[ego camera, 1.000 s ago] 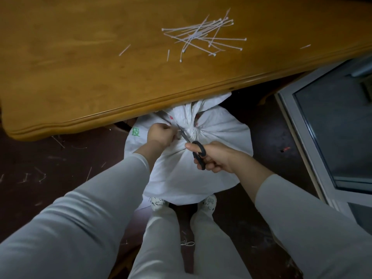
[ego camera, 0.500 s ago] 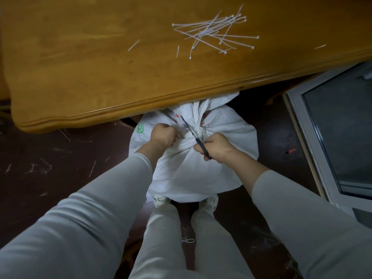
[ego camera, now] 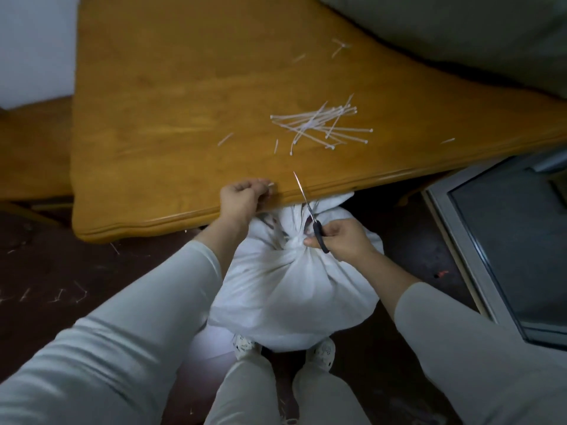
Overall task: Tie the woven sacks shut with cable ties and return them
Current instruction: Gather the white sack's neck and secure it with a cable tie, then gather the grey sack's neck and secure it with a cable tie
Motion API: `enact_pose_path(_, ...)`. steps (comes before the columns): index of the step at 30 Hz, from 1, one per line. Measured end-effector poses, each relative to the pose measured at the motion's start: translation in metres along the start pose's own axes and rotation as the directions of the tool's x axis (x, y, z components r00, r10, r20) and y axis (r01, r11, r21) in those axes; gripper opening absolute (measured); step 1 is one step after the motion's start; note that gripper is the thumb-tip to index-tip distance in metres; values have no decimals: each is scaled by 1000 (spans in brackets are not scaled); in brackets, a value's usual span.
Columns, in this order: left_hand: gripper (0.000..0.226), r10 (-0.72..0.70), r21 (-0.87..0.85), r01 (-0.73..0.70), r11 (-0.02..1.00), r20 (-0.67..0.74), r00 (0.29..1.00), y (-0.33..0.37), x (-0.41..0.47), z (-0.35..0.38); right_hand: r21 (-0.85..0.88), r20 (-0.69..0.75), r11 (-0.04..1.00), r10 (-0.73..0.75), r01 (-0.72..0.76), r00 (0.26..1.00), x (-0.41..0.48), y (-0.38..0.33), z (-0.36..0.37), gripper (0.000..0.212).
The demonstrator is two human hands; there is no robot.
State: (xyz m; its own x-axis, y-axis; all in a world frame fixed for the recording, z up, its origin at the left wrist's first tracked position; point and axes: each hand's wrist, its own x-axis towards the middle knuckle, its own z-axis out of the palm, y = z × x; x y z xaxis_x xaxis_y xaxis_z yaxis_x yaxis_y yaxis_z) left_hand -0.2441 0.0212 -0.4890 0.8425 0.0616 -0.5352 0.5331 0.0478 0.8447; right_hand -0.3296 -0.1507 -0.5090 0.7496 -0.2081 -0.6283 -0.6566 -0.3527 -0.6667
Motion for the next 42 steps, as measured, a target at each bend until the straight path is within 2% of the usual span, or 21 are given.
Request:
enact_pose_path(2, 8, 15, -36, -16, 999, -14, 1000, 24, 15, 5, 3, -85, 999, -45, 45, 995, 3, -9, -4, 33)
enact_pose_path(5, 48, -51, 64, 50, 997, 19, 999, 39, 28, 8, -34, -161, 997, -77, 72, 984, 6, -26, -7, 23)
enact_pose_path(7, 54, -67, 157, 64, 986, 18, 998, 36, 32, 6, -61, -204, 993, -110, 99, 973, 12, -37, -7, 22)
enact_pose_path(10, 47, -84, 152, 76, 985, 43, 996, 29, 40, 0, -85, -231, 991, -125, 107, 965, 24, -55, -7, 41)
enact_pose_path(14, 34, -103, 50, 104, 993, -31, 994, 30, 55, -5, -309, -256, 940, -228, 144, 939, 44, -82, 0, 31)
enact_pose_path(17, 4, -128, 85, 131, 988, -39, 991, 36, 63, -9, -422, -258, 896, -269, 142, 928, 61, -100, 7, 32)
enact_pose_path(20, 2, -96, 140, 100, 985, -34, 995, 40, 70, -15, -496, -257, 860, -280, 123, 925, 75, -113, 9, 31)
enact_pose_path(23, 16, -56, 196, 62, 979, -39, 998, 45, 73, -18, -518, -295, 844, -329, 140, 897, 77, -118, 5, 26)
enact_pose_path(27, 10, -19, 219, 25, 975, -31, 999, 52, 70, -7, -511, -308, 842, -365, 171, 879, 66, -107, -12, 25)
enact_pose_path(31, 10, 43, 253, -39, 967, -12, 999, 67, 50, 30, -502, -306, 846, -367, 179, 879, 56, -90, -52, 25)
enact_pose_path(34, 17, 93, 270, -95, 958, 20, 995, 77, 24, 78, -501, -306, 844, -377, 189, 874, 43, -75, -101, 25)
enact_pose_path(36, 11, 119, 277, -124, 953, 34, 992, 84, 1, 119, -504, -312, 839, -399, 206, 862, 32, -61, -142, 24)
enact_pose_path(42, 15, 195, 282, -214, 935, 95, 976, 104, -83, 265, -557, -297, 782, -500, 278, 813, -18, -22, -298, 24)
